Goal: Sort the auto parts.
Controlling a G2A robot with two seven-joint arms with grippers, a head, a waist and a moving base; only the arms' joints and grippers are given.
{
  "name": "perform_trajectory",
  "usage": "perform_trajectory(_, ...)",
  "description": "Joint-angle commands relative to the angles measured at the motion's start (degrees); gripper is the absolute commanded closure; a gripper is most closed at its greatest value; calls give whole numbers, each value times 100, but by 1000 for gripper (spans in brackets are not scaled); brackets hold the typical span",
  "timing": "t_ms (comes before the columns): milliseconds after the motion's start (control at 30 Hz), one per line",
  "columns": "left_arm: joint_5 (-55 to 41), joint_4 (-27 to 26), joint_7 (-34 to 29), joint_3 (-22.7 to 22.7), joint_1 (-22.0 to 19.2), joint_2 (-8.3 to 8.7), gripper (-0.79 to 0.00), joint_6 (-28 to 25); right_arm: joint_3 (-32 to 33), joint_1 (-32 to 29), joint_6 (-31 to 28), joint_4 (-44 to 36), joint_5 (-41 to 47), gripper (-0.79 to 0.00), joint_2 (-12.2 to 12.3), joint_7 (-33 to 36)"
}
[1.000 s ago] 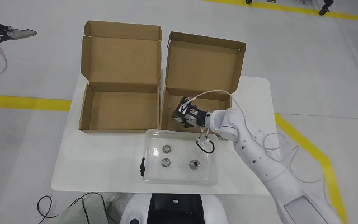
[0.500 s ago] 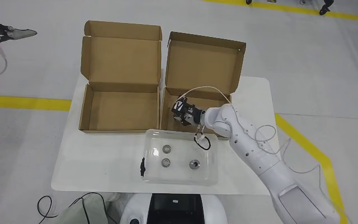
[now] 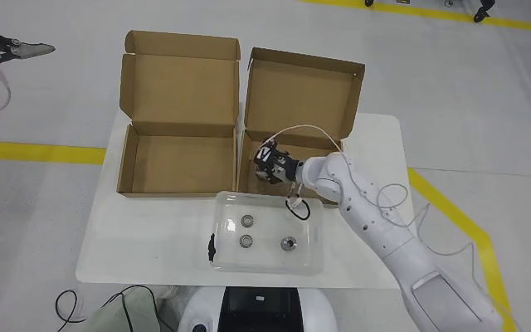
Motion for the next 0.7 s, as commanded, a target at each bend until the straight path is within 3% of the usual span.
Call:
perform_trajectory(0,0,0,0,0,0,0,-785,0,73,-65,-1,-151,-37,-462,28,-95)
perform_trajectory(433,0,0,0,0,0,0,-785,0,1039,-1323,-877,-2385,-711,-434,504,-818)
perform_trajectory(667,0,0,0,0,0,0,-785,0,1321,-2140,-1486,-3344,-1121,-449,718,-839)
